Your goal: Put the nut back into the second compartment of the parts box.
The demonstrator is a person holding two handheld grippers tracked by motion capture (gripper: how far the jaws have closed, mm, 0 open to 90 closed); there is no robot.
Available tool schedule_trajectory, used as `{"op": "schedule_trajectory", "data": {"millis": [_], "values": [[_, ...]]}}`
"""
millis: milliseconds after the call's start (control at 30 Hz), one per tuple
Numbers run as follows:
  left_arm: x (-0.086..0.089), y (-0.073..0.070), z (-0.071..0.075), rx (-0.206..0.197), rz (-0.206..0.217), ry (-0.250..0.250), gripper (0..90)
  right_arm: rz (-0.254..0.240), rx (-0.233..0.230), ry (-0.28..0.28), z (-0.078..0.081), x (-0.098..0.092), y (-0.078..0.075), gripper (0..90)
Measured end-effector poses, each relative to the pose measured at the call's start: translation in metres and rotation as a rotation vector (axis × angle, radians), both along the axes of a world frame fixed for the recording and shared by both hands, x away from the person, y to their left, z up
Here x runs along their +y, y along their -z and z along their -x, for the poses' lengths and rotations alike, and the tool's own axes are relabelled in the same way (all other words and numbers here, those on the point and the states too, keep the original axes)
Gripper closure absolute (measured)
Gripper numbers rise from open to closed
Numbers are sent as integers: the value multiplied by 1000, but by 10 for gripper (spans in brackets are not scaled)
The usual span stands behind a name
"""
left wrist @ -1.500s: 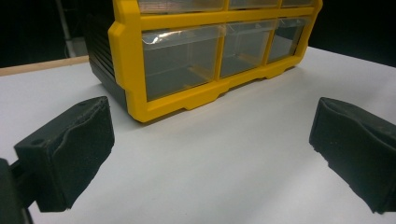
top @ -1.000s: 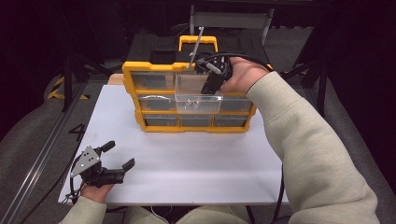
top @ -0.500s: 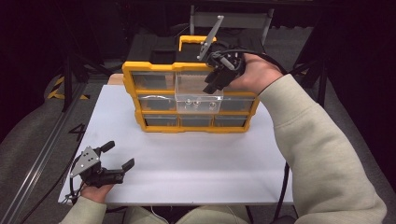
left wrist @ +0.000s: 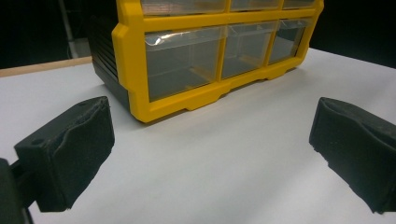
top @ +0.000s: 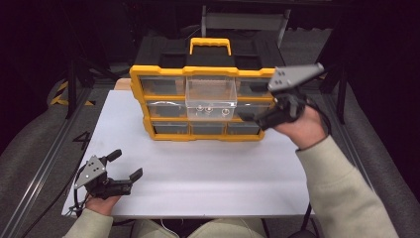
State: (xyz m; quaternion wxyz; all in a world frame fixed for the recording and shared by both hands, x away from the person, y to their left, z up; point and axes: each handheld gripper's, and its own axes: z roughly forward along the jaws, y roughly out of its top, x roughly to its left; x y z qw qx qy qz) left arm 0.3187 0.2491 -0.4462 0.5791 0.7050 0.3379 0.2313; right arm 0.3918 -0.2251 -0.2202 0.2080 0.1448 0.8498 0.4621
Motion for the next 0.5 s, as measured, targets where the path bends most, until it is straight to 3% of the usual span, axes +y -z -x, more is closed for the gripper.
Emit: {"op": "schedule_trajectory", "data": {"millis": [100,133,167,300,367,500], "values": [[0,-1,1,-11,-10,2,8,-74,4,71,16,-27,58,92],[0,-1,1,-11,-10,2,8,-74,4,71,16,-27,58,92],[-1,-2,1,-15,-10,0,8,-116,12,122,25,-43,100,73],[-1,-5,0,-28,-21,4,8,-193,22,191,35,-65,156,53],[0,-7,-1,-33,-30,7,8,-236,19,215,39,-74,173,46],[0,-8,-2,-40,-24,9,8,-277,20,253,42,-83,191,36]]}}
